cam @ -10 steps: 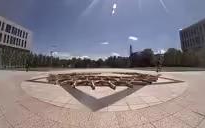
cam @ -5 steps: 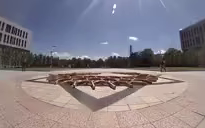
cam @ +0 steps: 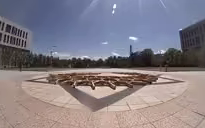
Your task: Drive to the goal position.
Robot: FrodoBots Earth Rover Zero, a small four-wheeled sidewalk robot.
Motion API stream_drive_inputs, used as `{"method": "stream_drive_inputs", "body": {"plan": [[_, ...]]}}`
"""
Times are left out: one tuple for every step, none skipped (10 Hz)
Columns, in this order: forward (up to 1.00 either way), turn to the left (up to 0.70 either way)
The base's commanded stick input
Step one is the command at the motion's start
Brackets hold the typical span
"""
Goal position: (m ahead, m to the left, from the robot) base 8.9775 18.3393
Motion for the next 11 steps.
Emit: {"method": "stream_drive_inputs", "body": {"plan": [[0.06,0.0],[0.06,0.0],[0.06,0.0],[0.07,0.0],[0.07,0.0],[0.06,0.0],[0.06,0.0],[0.06,0.0],[0.06,0.0],[0.06,0.0],[0.06,0.0]]}}
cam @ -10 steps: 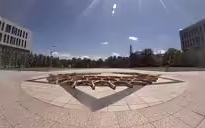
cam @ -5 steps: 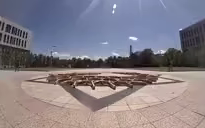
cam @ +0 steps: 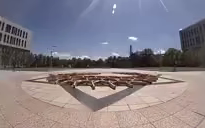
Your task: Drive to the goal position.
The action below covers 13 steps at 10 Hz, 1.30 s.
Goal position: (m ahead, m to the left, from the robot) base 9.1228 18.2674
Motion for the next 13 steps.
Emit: {"method": "stream_drive_inputs", "body": {"plan": [[0.06,0.0],[0.06,0.0],[0.06,0.0],[0.06,0.0],[0.06,0.0],[0.07,0.0],[0.07,0.0],[0.07,0.0],[0.06,0.0],[0.07,0.0],[0.06,0.0],[0.06,0.0],[0.07,0.0]]}}
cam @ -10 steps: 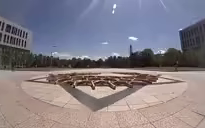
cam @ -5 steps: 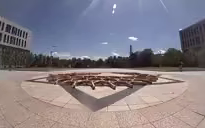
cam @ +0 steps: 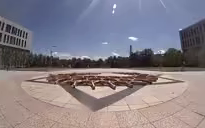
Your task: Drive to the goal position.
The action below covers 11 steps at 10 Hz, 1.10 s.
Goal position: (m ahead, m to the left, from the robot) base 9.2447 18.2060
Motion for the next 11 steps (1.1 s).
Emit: {"method": "stream_drive_inputs", "body": {"plan": [[0.07,0.0],[0.06,0.0],[0.06,0.0],[0.06,0.0],[0.07,0.0],[0.07,0.0],[0.06,0.0],[0.06,0.0],[0.06,0.0],[0.06,0.0],[0.06,0.0]]}}
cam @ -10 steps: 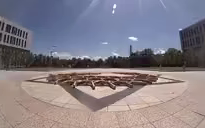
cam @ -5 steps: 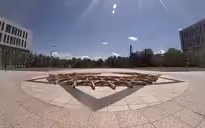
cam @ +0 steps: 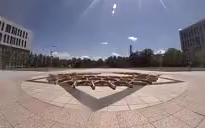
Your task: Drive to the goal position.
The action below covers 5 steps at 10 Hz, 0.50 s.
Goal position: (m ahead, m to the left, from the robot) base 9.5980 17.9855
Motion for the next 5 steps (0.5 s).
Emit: {"method": "stream_drive_inputs", "body": {"plan": [[0.07,0.0],[0.07,0.0],[0.07,0.0],[0.07,0.0],[0.07,0.0]]}}
